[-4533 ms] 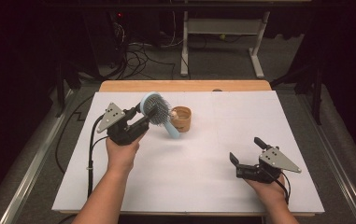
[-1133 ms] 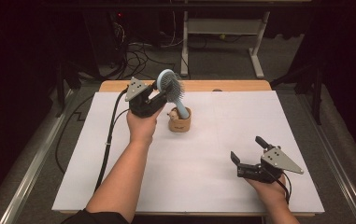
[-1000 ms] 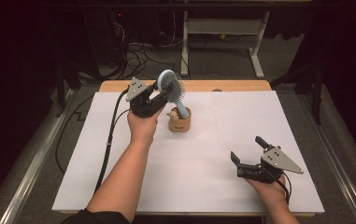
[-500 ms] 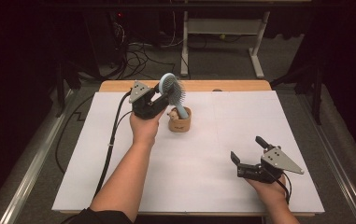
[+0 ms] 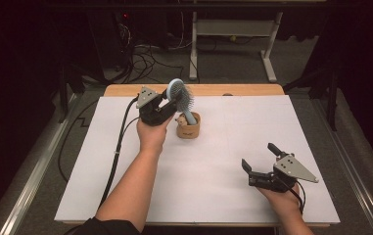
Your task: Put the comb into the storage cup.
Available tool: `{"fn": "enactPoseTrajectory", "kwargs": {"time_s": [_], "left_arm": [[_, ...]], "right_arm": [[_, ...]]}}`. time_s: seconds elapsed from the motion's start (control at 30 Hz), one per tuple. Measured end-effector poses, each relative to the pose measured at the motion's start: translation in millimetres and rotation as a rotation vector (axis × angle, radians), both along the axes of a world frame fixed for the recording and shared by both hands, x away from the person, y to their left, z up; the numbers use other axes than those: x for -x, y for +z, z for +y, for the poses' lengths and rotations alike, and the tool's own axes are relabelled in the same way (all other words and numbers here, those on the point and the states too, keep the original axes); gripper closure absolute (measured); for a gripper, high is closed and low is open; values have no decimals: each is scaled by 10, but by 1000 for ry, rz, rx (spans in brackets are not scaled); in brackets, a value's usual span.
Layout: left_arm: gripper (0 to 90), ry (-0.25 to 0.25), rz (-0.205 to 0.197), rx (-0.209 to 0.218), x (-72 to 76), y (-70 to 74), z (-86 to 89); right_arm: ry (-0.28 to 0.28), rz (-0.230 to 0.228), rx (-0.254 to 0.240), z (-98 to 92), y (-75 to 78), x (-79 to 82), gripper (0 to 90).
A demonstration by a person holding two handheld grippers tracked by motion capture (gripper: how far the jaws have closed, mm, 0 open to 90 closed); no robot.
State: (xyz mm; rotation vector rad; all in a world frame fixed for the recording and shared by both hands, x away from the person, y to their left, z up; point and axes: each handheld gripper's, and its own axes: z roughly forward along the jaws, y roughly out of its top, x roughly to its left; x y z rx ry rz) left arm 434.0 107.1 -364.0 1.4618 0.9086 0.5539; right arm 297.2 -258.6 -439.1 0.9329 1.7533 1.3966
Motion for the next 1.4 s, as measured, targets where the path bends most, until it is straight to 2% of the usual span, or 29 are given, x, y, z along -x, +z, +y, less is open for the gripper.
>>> {"fn": "enactPoseTrajectory", "kwargs": {"time_s": [0.4, 0.67, 1.4], "left_arm": [[583, 6, 17, -7, -19, -74, -23], [576, 7, 11, -9, -19, -79, -30], [533, 13, 37, 17, -75, -123, 118]], "right_arm": [[0, -2, -6, -7, 4, 10, 4], [-1, -2, -6, -9, 4, 15, 4], [2, -2, -9, -12, 4, 18, 4]]}}
